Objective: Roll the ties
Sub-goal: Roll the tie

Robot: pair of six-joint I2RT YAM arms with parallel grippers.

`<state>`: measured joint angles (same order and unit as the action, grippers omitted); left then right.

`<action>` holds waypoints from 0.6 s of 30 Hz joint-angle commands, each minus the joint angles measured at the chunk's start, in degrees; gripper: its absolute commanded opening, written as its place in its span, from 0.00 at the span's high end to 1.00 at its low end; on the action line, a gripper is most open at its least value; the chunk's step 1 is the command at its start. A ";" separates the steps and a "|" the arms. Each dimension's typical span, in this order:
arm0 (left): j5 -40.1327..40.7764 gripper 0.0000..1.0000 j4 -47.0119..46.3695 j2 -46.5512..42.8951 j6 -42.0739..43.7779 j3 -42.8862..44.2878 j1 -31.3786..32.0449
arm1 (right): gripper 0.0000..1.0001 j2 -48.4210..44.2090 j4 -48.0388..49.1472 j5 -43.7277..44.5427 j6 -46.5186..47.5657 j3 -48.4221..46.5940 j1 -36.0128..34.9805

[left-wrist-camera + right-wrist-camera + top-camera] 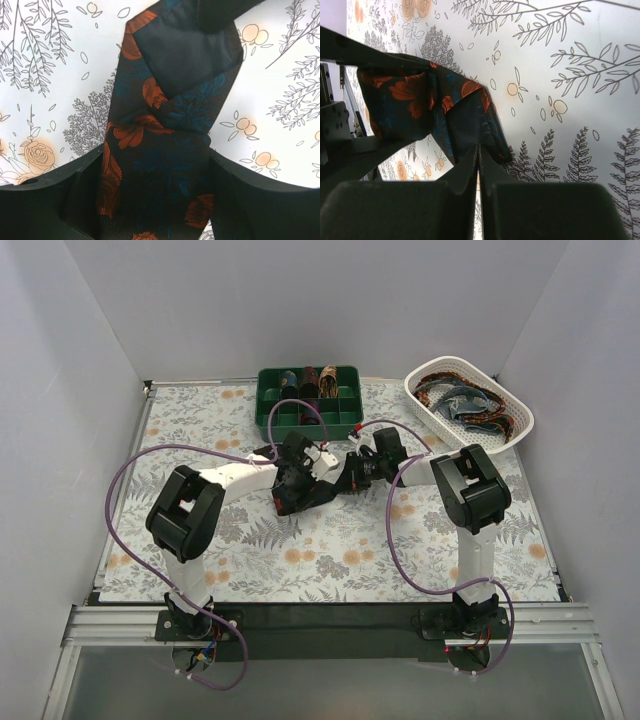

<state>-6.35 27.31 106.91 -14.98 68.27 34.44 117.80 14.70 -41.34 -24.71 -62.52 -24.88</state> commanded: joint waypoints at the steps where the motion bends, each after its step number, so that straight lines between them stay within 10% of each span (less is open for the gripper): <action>1: 0.46 0.40 3.36 -1.53 0.13 -0.51 -1.13 | 0.93 -0.90 -2.31 1.35 1.51 1.61 -0.25; 8: 0.28 0.38 4.07 -1.00 -0.49 -1.56 -1.04 | 0.93 -1.78 -2.31 1.44 1.68 1.61 -0.25; 18: 1.42 0.02 3.28 -4.60 -4.43 2.83 -1.04 | 0.81 -6.17 -2.57 1.09 0.89 -0.75 -0.25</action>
<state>-6.35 30.44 106.39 -17.23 68.47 33.63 115.74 12.69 -40.56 -24.34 -62.04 -24.91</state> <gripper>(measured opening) 0.961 0.172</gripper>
